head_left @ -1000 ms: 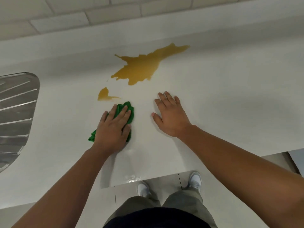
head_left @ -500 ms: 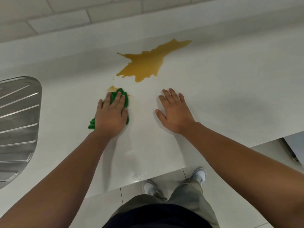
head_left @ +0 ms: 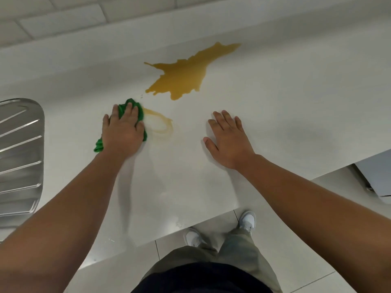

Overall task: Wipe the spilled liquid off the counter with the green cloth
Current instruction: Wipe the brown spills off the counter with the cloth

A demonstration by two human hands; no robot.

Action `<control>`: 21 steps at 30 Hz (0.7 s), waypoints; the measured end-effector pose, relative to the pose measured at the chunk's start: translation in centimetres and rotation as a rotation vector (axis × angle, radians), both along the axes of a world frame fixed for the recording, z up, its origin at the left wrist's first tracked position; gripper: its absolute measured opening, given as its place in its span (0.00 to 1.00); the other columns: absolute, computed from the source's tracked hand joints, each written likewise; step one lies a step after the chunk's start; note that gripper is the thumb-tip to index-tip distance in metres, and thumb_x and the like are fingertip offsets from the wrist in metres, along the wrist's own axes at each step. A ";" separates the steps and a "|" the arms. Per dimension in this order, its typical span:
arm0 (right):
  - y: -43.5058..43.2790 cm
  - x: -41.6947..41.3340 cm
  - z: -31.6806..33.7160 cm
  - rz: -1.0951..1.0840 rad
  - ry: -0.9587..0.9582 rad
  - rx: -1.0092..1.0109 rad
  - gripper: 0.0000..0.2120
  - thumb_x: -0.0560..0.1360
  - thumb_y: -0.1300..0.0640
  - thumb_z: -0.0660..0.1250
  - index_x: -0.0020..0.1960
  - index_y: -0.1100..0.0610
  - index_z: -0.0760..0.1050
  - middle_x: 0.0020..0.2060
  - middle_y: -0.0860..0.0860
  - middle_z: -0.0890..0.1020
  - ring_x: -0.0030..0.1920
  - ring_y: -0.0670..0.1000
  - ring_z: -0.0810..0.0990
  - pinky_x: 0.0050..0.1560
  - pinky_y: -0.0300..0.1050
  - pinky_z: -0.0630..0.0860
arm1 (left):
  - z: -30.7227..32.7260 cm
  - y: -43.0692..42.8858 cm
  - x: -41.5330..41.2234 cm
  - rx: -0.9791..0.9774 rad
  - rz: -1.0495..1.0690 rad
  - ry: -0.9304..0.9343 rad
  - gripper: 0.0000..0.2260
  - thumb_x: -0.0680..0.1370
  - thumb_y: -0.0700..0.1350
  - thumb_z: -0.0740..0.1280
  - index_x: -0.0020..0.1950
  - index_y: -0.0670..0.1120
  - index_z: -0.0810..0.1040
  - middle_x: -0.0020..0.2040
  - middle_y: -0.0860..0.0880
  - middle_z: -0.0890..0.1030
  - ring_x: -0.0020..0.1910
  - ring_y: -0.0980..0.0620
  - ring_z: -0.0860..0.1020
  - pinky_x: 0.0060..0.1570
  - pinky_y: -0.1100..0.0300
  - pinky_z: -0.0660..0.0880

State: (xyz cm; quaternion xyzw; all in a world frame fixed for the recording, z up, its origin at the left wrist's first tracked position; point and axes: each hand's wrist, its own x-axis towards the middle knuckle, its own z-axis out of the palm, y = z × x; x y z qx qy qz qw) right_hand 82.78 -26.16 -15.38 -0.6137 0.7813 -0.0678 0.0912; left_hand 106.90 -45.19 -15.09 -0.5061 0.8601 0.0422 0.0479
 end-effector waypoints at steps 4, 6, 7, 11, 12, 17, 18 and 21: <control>-0.4 0.5 0.0 0.010 -0.012 -0.012 0.30 0.82 0.42 0.50 0.78 0.57 0.58 0.79 0.54 0.55 0.80 0.56 0.47 0.78 0.59 0.44 | 0.2 3.6 -1.8 0.009 -0.241 -0.007 0.26 0.83 0.55 0.46 0.80 0.51 0.55 0.80 0.53 0.55 0.79 0.44 0.50 0.75 0.44 0.51; -0.6 0.6 0.0 0.017 -0.010 -0.017 0.30 0.82 0.42 0.50 0.78 0.57 0.58 0.79 0.55 0.55 0.80 0.56 0.47 0.78 0.59 0.45 | 0.3 5.8 -0.3 0.031 -0.366 -0.011 0.26 0.82 0.57 0.45 0.80 0.53 0.55 0.80 0.55 0.54 0.80 0.47 0.49 0.76 0.46 0.50; -0.7 0.5 -0.1 0.018 -0.008 -0.018 0.30 0.82 0.41 0.50 0.78 0.57 0.58 0.79 0.55 0.56 0.80 0.56 0.48 0.78 0.59 0.45 | 0.4 6.4 0.9 0.037 -0.423 -0.012 0.26 0.82 0.57 0.45 0.80 0.54 0.55 0.80 0.56 0.54 0.80 0.49 0.48 0.76 0.47 0.49; -0.4 0.0 -0.3 0.014 -0.007 -0.004 0.32 0.80 0.39 0.46 0.77 0.57 0.58 0.79 0.54 0.55 0.80 0.56 0.47 0.78 0.59 0.45 | 0.5 4.7 6.1 0.051 -0.502 -0.012 0.25 0.82 0.57 0.48 0.79 0.53 0.61 0.79 0.55 0.59 0.80 0.52 0.50 0.76 0.49 0.53; -0.3 -0.2 -0.2 0.013 -0.008 -0.005 0.33 0.79 0.38 0.44 0.77 0.57 0.58 0.79 0.54 0.55 0.80 0.56 0.47 0.78 0.59 0.45 | 0.6 3.3 6.8 0.048 -0.451 -0.013 0.26 0.82 0.58 0.47 0.79 0.52 0.61 0.79 0.54 0.60 0.79 0.51 0.52 0.75 0.48 0.54; 0.1 -0.9 -0.1 0.005 -0.002 -0.012 0.31 0.81 0.39 0.47 0.77 0.57 0.60 0.79 0.55 0.55 0.80 0.56 0.47 0.78 0.59 0.45 | 0.1 -2.2 3.1 -0.010 0.000 -0.055 0.27 0.82 0.56 0.44 0.80 0.49 0.54 0.81 0.52 0.54 0.79 0.43 0.51 0.75 0.42 0.52; 0.2 -1.0 -0.1 0.004 0.000 -0.010 0.31 0.81 0.40 0.48 0.77 0.57 0.60 0.79 0.55 0.55 0.80 0.56 0.47 0.78 0.59 0.45 | 0.2 -2.0 1.2 -0.008 0.038 -0.060 0.26 0.82 0.55 0.44 0.81 0.49 0.52 0.81 0.52 0.52 0.79 0.42 0.49 0.75 0.41 0.51; 0.1 -1.2 0.2 0.004 0.009 -0.017 0.33 0.80 0.39 0.44 0.77 0.57 0.60 0.79 0.55 0.56 0.80 0.56 0.48 0.78 0.60 0.46 | 0.5 1.3 -3.7 -0.011 -0.057 -0.025 0.26 0.83 0.55 0.45 0.81 0.50 0.51 0.81 0.52 0.51 0.79 0.42 0.49 0.75 0.41 0.50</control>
